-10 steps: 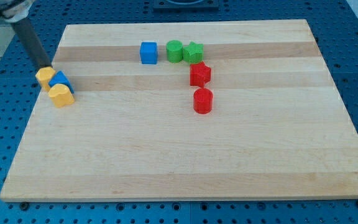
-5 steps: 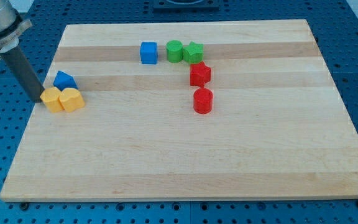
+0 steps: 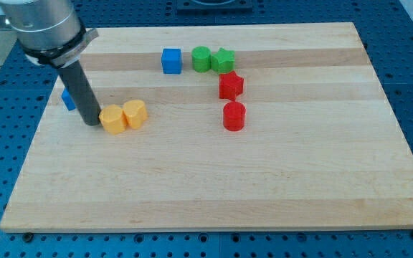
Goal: Place the yellow blocks in a horizontal line
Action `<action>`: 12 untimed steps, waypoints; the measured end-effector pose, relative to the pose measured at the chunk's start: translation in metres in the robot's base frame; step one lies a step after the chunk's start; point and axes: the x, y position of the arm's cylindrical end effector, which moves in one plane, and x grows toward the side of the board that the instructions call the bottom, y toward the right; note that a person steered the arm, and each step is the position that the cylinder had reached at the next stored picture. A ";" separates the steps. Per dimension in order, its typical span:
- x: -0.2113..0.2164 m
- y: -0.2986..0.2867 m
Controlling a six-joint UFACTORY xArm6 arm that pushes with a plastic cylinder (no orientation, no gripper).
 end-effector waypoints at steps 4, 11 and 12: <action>-0.031 0.051; -0.040 0.093; -0.031 0.057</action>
